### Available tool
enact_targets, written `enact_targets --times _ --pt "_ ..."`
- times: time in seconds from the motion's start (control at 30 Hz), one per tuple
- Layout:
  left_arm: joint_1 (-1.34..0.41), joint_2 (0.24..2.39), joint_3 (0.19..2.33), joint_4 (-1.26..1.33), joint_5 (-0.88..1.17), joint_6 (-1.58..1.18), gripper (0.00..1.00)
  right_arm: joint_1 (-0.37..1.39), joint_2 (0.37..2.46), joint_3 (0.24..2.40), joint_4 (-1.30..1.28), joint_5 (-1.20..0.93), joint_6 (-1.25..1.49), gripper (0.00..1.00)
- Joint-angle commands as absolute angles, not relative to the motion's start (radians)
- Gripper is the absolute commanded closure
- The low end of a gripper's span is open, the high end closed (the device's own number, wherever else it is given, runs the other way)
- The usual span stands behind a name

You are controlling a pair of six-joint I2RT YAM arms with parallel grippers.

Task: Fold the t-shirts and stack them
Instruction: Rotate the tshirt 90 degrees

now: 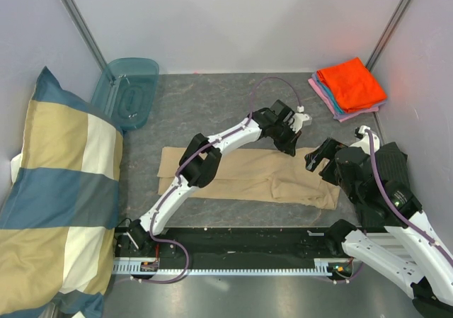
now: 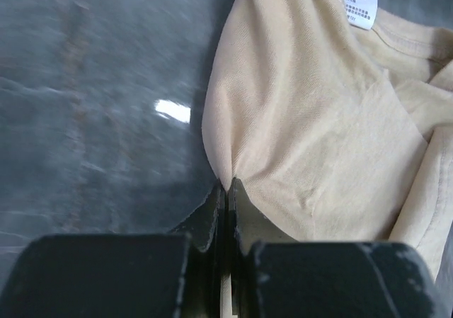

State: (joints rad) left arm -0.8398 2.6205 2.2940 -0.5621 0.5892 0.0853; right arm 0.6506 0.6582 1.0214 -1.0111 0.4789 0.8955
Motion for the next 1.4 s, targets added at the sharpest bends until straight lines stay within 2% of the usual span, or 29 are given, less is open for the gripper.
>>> enact_targets --times 0.0,0.3,0.63,0.87,0.97,1.07,1.17,1.37 --pt "-0.767 2.709 2.449 -0.561 0.445 -0.122 0.98 0.652 0.666 1.008 -1.011 0.485 0.914 0.08" --pt "-0.477 2.709 2.372 -0.382 0.488 -0.63 0.98 0.652 0.676 0.968 -0.979 0.468 0.93 0.08" --pt "-0.322 2.712 2.304 -0.158 0.396 -1.168 0.98 0.652 0.701 0.945 -0.95 0.448 0.936 0.08" --pt "-0.307 2.717 2.309 -0.141 0.29 -1.227 0.98 0.652 0.71 0.91 -0.919 0.433 0.933 0.08" --pt "-0.282 2.721 2.309 -0.149 0.298 -1.224 0.98 0.652 0.718 0.769 -0.81 0.379 0.945 0.08" --pt "-0.253 2.706 2.277 -0.155 0.305 -1.198 0.98 0.652 0.758 0.639 -0.555 0.266 0.974 0.09" --pt "-0.216 2.694 2.241 -0.155 0.308 -1.19 0.98 0.653 0.874 0.592 -0.389 0.172 0.992 0.1" --pt "-0.163 2.704 2.226 -0.134 0.308 -1.227 0.98 0.689 1.089 0.667 -0.281 0.156 0.983 0.1"
